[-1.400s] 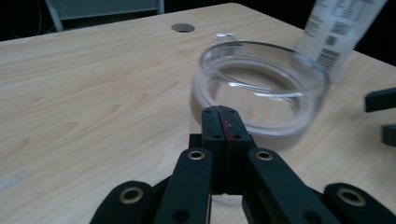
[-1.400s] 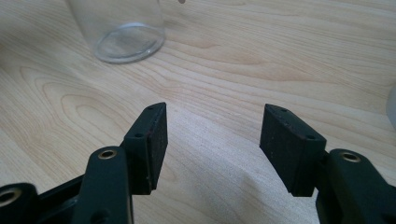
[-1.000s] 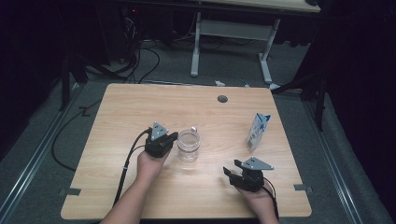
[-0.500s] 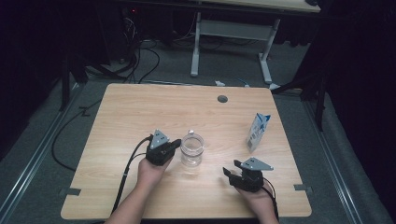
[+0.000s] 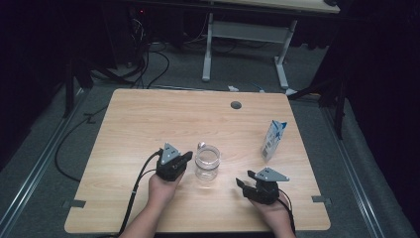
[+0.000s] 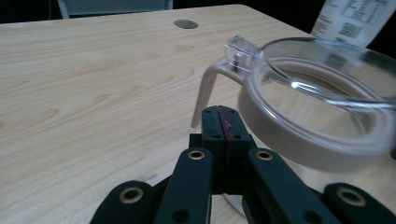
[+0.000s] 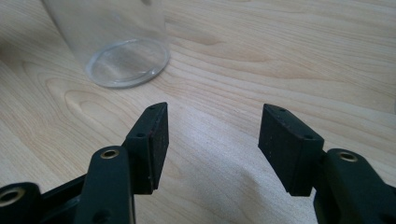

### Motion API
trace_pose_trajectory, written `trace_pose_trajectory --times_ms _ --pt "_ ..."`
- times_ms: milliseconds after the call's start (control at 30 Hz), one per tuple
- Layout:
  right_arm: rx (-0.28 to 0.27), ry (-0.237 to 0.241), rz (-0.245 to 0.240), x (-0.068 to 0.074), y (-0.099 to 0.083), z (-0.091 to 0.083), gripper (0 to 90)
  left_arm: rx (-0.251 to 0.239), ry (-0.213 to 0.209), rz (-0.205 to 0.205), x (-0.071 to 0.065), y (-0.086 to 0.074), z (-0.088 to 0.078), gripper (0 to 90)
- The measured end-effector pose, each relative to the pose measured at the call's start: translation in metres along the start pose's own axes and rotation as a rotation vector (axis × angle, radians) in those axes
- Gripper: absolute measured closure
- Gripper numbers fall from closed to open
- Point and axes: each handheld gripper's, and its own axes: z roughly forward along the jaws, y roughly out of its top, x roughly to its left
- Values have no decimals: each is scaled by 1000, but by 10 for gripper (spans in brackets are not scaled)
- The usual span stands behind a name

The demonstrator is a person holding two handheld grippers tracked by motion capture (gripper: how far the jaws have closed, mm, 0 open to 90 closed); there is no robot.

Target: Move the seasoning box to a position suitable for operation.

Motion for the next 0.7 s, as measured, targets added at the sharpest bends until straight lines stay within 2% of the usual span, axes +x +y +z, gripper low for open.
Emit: trace_pose_trajectory --times_ms 100,167,233,433,700 --pt "6 -5 -3 1 -1 1 431 4 -6 1 1 2 4 900" --pt "3 -4 -5 1 -1 1 431 8 -27 20 -3 4 7 900" --pt "3 -6 -3 1 -1 0 432 7 -24 22 -5 4 7 900" --pt "4 -12 8 -2 -1 -1 438 -1 -47 19 -13 -1 0 900" --pt "-2 -16 8 -3 -1 -1 449 -25 -99 16 -35 -13 -10 900"
